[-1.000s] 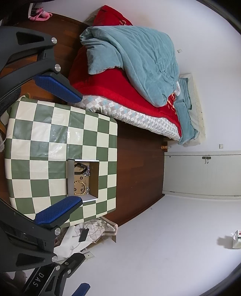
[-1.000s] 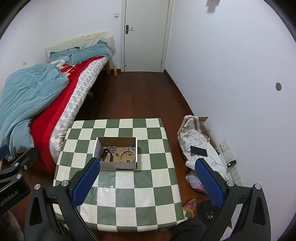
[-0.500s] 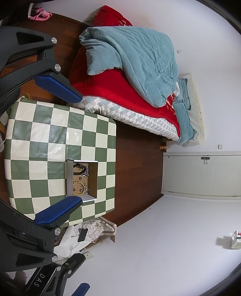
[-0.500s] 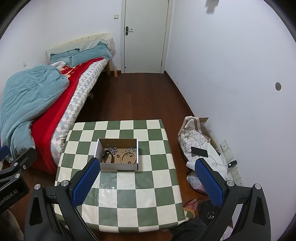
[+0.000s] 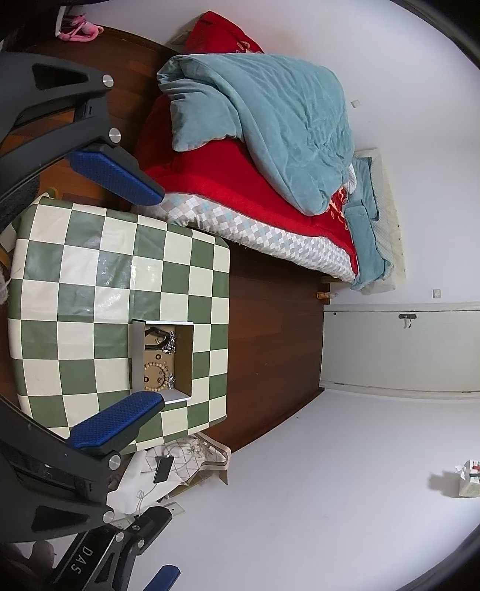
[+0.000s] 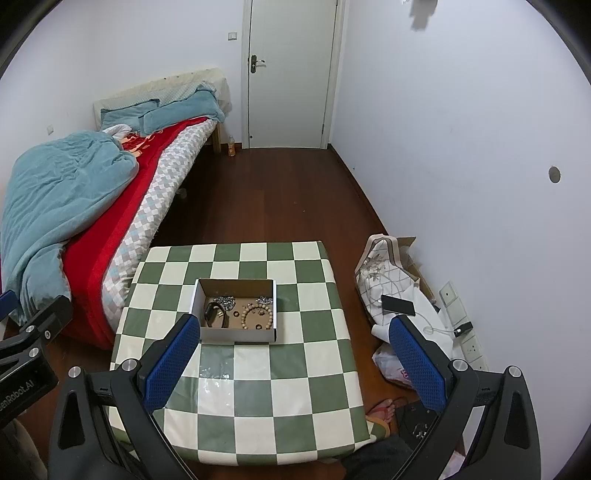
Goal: Organize jewelry
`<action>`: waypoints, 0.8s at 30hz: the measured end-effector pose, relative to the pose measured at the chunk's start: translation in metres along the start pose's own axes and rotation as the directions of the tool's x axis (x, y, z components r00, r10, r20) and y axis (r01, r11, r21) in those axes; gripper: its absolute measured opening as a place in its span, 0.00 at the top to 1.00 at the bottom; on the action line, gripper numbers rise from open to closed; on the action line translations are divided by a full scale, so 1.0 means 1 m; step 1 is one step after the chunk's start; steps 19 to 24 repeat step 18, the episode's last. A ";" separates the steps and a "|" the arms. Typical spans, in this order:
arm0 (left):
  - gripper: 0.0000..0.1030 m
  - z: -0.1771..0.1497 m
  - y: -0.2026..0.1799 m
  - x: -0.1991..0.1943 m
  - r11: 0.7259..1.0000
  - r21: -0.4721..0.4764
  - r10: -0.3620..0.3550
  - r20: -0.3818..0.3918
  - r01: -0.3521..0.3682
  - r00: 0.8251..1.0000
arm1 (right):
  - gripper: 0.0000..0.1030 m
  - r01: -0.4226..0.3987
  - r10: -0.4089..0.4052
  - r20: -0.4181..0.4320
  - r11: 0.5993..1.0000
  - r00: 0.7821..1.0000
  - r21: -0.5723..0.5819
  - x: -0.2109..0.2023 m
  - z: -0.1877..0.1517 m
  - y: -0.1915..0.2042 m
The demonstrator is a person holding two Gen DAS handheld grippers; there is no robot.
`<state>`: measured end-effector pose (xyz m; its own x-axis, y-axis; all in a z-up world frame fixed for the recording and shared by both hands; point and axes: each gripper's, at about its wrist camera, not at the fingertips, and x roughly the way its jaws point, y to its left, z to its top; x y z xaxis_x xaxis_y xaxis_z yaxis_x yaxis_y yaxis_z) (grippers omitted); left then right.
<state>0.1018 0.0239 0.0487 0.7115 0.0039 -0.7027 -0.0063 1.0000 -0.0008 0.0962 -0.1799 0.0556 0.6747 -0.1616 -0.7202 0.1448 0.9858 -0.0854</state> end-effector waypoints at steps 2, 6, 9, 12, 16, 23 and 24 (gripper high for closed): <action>0.01 0.000 0.001 0.000 1.000 0.000 0.001 0.000 -0.001 1.000 | 0.00 0.000 0.000 0.000 1.000 1.000 0.000 0.000 0.000 0.000; 0.01 0.000 0.001 0.000 1.000 0.002 0.002 0.001 -0.002 1.000 | 0.00 -0.002 0.002 0.000 1.000 1.000 -0.001 0.000 -0.001 0.001; 0.01 0.000 0.002 0.000 1.000 0.000 0.003 0.001 -0.003 1.000 | 0.00 -0.003 0.003 0.000 1.000 1.000 0.001 0.000 -0.001 0.001; 0.00 0.000 0.002 0.000 1.000 0.001 0.004 0.000 -0.004 1.000 | 0.00 -0.001 0.001 0.001 1.000 1.000 0.000 0.001 -0.001 0.001; 0.01 -0.001 0.005 0.001 1.000 -0.011 0.004 -0.005 -0.004 1.000 | 0.00 -0.004 0.004 0.000 1.000 1.000 0.000 0.000 -0.002 0.001; 0.01 -0.002 0.006 0.000 1.000 -0.014 0.002 -0.004 -0.002 1.000 | 0.00 -0.006 0.006 -0.001 1.000 1.000 0.000 0.001 -0.002 0.002; 0.01 -0.002 0.006 0.000 1.000 -0.014 0.002 -0.004 -0.002 1.000 | 0.00 -0.006 0.006 -0.001 1.000 1.000 0.000 0.001 -0.002 0.002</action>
